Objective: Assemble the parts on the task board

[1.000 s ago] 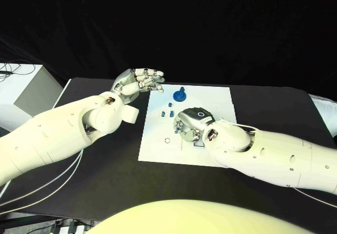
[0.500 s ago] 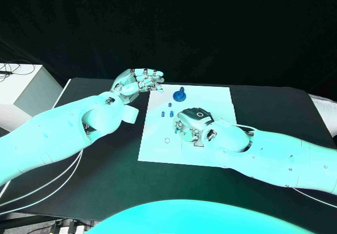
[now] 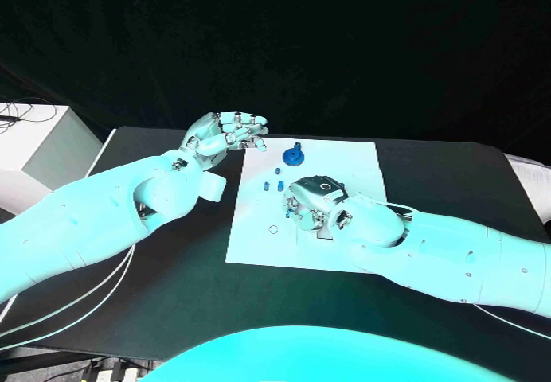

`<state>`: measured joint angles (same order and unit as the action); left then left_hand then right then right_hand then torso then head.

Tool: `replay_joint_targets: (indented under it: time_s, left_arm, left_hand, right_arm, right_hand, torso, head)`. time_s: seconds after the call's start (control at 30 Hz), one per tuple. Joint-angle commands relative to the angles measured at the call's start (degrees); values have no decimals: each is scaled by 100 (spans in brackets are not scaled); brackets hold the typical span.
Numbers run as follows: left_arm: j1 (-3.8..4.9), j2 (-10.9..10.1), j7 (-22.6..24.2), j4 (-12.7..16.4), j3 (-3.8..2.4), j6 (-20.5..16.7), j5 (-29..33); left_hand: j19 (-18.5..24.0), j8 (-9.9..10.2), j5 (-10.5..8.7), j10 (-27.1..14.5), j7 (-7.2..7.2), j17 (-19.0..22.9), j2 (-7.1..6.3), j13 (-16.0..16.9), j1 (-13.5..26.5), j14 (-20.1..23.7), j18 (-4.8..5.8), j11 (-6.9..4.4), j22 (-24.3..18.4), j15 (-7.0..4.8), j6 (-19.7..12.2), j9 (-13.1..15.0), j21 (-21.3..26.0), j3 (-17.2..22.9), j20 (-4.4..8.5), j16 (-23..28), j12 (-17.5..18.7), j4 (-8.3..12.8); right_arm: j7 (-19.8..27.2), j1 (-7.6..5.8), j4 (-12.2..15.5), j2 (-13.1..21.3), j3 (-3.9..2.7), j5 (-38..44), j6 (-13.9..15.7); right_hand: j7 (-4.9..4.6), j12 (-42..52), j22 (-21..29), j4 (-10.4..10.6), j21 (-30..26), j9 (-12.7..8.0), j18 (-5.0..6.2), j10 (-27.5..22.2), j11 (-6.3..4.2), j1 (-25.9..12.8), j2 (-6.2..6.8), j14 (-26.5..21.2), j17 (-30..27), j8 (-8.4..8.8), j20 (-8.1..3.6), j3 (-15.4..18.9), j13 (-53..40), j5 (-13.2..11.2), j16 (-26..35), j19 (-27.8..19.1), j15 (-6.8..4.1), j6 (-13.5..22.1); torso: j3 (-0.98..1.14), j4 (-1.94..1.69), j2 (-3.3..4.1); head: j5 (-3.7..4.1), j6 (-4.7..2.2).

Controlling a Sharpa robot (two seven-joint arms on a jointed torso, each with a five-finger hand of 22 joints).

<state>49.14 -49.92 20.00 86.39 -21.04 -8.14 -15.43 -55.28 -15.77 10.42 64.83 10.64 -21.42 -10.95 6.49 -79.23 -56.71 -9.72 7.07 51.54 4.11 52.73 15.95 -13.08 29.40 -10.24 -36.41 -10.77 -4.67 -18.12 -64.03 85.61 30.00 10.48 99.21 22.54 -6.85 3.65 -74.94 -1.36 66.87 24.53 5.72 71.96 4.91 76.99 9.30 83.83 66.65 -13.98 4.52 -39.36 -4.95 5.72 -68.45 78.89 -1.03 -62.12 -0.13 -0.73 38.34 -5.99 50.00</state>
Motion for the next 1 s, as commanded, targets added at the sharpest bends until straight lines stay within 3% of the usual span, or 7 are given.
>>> replay_joint_targets:
  time_s: [0.03, 0.4, 0.7, 1.0]
  left_arm:
    - [2, 6, 23, 10, -5, 88, -12]
    - [2, 5, 15, 7, -5, 91, -15]
    - [2, 5, 1, 0, -5, 88, -22]
    - [2, 2, -8, -2, -5, 86, -24]
  left_hand:
    - [-6, 39, -3, -3, 37, -27, 5, -2, -51, -17, -49, 35, -16, 32, -2, -10, 54, -44, -8, 55, 48, 3]
    - [-6, 39, -3, -3, 37, -27, 5, -2, -51, -17, -49, 35, -16, 32, -2, -10, 54, -44, -8, 55, 48, 3]
    - [-7, 40, -3, -1, 37, -35, 8, -1, -52, -17, -49, 35, -19, 32, 0, -10, 60, -48, -9, 64, 52, 2]
    - [-7, 40, -3, -1, 37, -35, 8, -1, -52, -17, -49, 35, -19, 32, 0, -10, 60, -48, -9, 64, 52, 2]
  right_arm:
    - [-18, 23, -59, -18, 11, 80, -175]
    - [30, 41, -86, -37, 24, 79, -243]
    - [404, 42, -92, -28, 28, -77, -518]
    - [494, 42, -67, -14, 32, -105, -415]
  right_hand:
    - [-21, 27, -238, 1, 36, 5, -90, 197, -169, 1, -31, 235, -5, -19, 4, -28, -5, 36, -39, 49, -35, -37]
    - [-24, 20, -232, -4, 17, 11, -86, 193, -165, -4, -30, 231, -24, -21, 5, -34, -3, 40, -31, 38, -33, -28]
    - [-53, -9, -241, 10, -17, 28, -84, 45, -119, -116, 75, 219, -26, 9, 38, 62, 36, 35, -83, 5, 9, 71]
    - [-83, -17, -253, 50, -26, 7, -84, -114, -76, -187, 155, 206, -43, 80, 70, 118, 74, 14, -110, -2, 45, 192]
  torso:
    - [2, -4, -1]
    - [3, 2, -1]
    - [0, 0, -6]
    - [1, 1, -1]
  head:
    - [4, 0]
    - [0, 0]
    - [-2, 0]
    - [-1, 0]
